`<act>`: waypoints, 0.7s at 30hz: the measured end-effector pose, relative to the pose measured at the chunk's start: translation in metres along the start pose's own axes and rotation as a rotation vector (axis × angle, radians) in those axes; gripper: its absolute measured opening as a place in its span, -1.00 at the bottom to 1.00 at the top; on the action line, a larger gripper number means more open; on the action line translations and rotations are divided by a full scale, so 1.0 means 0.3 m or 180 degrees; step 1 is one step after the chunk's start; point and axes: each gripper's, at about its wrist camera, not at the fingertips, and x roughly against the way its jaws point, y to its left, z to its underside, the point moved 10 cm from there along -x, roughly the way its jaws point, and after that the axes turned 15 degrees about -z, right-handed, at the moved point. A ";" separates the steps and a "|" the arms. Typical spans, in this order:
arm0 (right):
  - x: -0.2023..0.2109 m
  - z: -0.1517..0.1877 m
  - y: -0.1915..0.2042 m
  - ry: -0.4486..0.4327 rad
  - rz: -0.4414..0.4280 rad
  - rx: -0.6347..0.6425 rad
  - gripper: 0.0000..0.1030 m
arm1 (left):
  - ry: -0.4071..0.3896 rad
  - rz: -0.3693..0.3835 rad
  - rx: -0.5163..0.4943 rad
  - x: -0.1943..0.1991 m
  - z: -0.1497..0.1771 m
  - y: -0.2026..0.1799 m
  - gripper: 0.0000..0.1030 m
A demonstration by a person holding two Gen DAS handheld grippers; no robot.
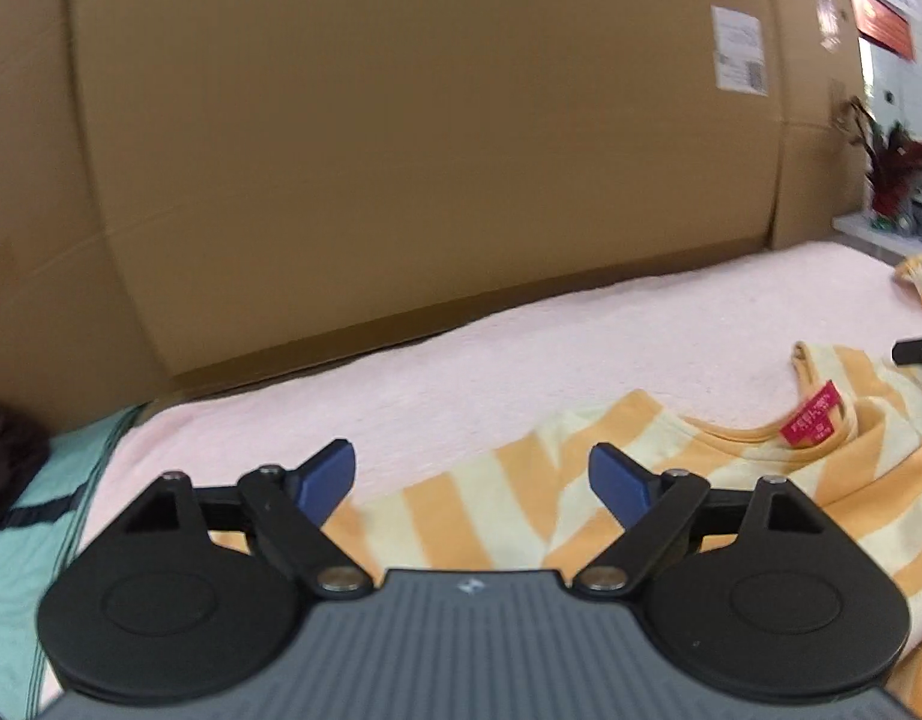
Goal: Fold clothes
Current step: 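Grasp the shirt near the collar with the left gripper and flatten it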
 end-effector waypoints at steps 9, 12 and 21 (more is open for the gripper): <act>0.011 0.000 -0.069 -0.0147 -0.0097 -0.0515 -0.79 | 0.0490 0.0901 0.0055 -0.158 0.044 -0.110 0.67; 0.014 0.000 -0.063 -0.0147 -0.0109 -0.0513 -0.77 | 0.0400 0.0871 0.0139 -0.147 0.049 -0.106 0.44; 0.017 -0.002 -0.069 -0.0174 -0.0149 -0.0580 -0.74 | 0.0202 0.0648 0.0183 -0.117 0.045 -0.080 -0.75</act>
